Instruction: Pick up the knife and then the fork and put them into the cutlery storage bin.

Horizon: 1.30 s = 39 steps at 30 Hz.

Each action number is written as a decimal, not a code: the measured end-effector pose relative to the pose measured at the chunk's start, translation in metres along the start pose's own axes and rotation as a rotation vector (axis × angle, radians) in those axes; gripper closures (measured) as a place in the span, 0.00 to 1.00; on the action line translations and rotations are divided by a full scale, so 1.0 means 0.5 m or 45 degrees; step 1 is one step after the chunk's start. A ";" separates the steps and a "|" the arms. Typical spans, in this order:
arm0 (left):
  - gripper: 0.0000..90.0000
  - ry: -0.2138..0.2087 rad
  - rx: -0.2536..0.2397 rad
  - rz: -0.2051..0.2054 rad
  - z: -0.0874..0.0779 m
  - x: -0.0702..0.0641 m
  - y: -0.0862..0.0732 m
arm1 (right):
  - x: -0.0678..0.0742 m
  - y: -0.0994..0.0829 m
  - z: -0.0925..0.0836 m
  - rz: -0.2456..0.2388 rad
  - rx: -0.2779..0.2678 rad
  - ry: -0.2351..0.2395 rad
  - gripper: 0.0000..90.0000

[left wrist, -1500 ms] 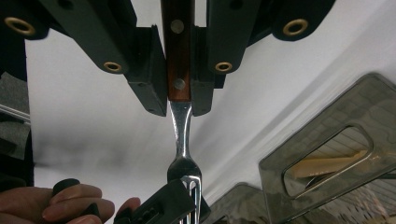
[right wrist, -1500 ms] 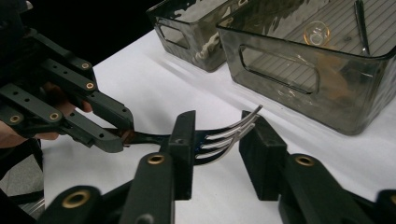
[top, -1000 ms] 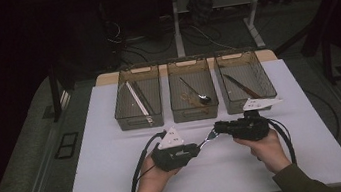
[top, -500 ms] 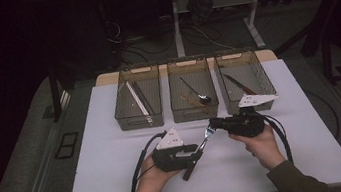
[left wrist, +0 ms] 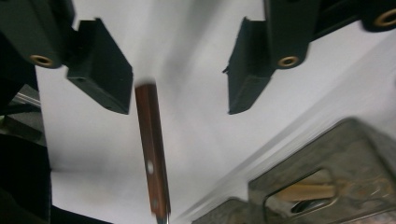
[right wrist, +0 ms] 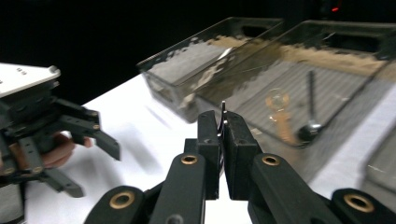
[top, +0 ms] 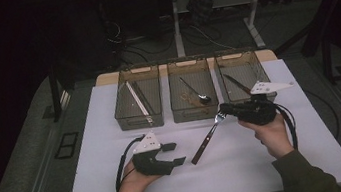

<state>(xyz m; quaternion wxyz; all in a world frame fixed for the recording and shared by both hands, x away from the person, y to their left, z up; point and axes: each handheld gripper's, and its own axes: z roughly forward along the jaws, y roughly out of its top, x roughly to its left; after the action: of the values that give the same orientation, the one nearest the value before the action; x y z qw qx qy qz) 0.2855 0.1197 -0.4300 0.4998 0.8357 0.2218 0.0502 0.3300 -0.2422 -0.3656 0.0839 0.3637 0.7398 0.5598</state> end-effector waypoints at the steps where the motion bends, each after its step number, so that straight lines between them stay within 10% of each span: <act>1: 0.37 0.015 -0.003 -0.005 -0.003 0.002 -0.003 | -0.005 0.004 -0.004 0.005 -0.003 -0.012 0.96; 17: 0.00 0.213 0.018 -0.065 -0.025 0.021 -0.030 | -0.084 0.080 -0.063 0.028 -0.027 -0.187 0.96; 39: 0.00 0.202 0.025 -0.059 -0.023 0.021 -0.036 | -0.210 0.194 -0.147 0.031 -0.039 -0.490 0.96</act>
<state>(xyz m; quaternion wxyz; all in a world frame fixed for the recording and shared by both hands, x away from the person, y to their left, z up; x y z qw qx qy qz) 0.2857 0.1408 -0.4413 0.4735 0.8287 0.2805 0.1025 0.4097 -0.3545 -0.2828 0.2227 0.4717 0.6970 0.4920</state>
